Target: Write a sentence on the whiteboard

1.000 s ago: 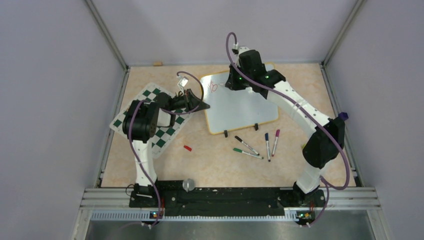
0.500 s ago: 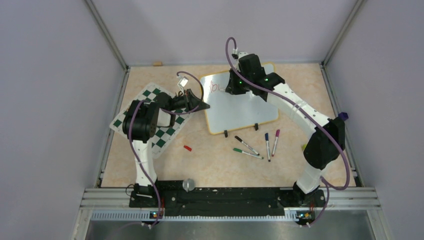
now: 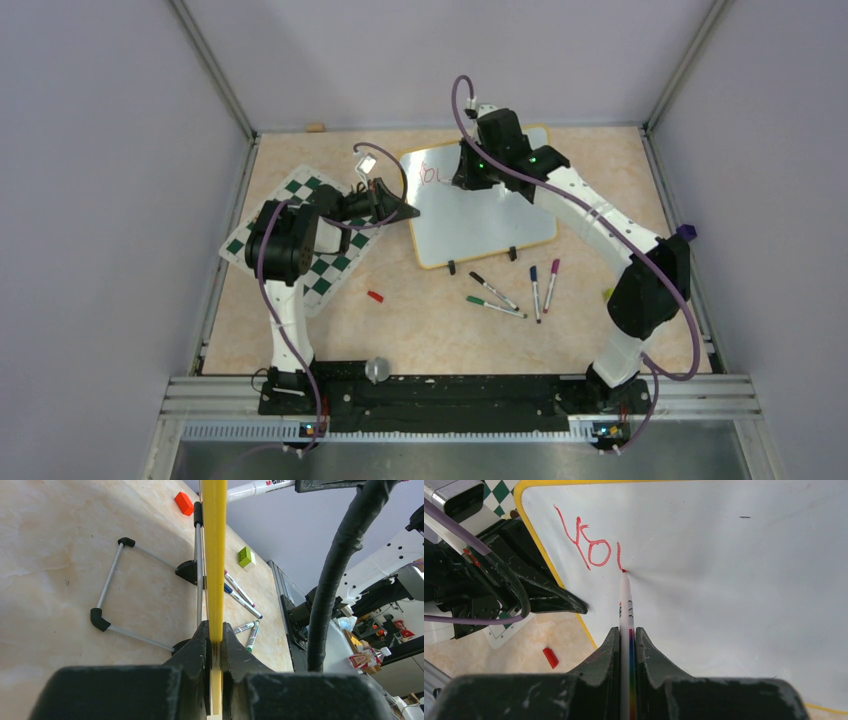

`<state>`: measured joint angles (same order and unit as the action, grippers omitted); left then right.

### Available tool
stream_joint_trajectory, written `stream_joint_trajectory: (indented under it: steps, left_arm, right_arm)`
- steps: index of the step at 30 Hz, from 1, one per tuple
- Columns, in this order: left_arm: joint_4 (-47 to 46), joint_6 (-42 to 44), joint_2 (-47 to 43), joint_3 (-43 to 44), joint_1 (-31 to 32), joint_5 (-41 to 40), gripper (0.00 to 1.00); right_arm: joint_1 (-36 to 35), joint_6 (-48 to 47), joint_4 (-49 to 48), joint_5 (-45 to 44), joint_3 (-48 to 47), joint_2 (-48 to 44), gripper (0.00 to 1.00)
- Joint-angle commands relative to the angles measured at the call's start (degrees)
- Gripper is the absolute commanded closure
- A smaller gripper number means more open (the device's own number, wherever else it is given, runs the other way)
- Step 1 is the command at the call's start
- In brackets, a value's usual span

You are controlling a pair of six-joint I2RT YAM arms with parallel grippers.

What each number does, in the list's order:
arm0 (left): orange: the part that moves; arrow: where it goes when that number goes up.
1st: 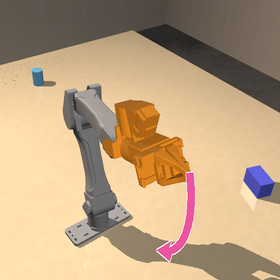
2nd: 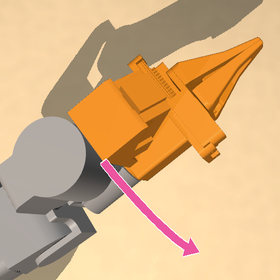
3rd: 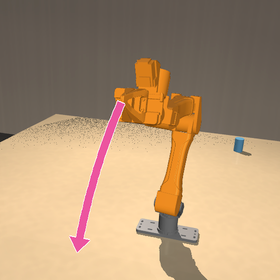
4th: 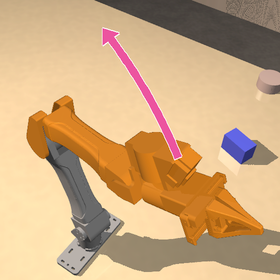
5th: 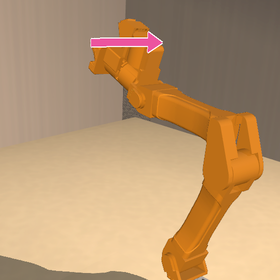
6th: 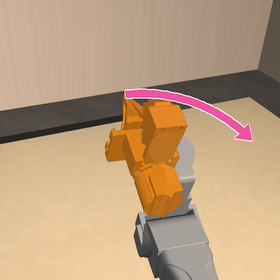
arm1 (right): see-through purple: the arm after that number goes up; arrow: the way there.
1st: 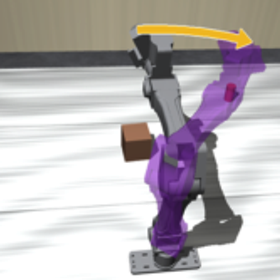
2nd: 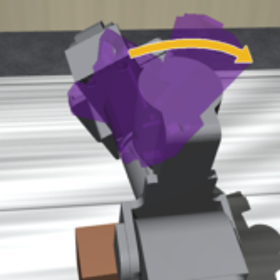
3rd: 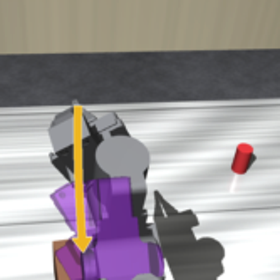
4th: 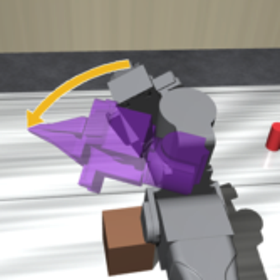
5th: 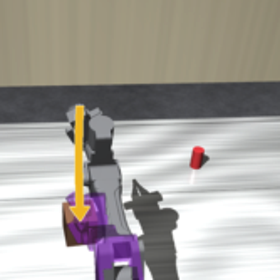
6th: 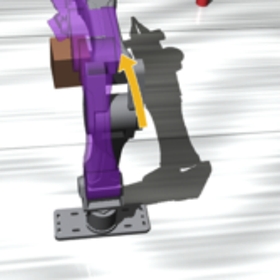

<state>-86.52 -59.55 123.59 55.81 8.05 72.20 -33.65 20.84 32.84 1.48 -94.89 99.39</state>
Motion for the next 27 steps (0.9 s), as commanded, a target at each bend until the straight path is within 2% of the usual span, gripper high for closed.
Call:
stream_joint_trajectory:
  steps: [1,18,27]
  left_arm:
    - [-6.3,0.8,-2.6,-0.5,1.3,6.6,1.0]
    - [-6.3,0.8,-2.6,-0.4,1.3,6.7,1.0]
    - [-6.3,0.8,-2.7,-0.3,1.3,6.9,1.0]
  right_arm:
    - [0.4,-0.6,1.2,-6.3,-2.5,-0.3,1.0]
    - [0.7,-1.1,1.6,-6.5,-9.4,3.6,1.0]
    - [0.7,-1.0,2.1,-6.1,-8.3,3.1,1.0]
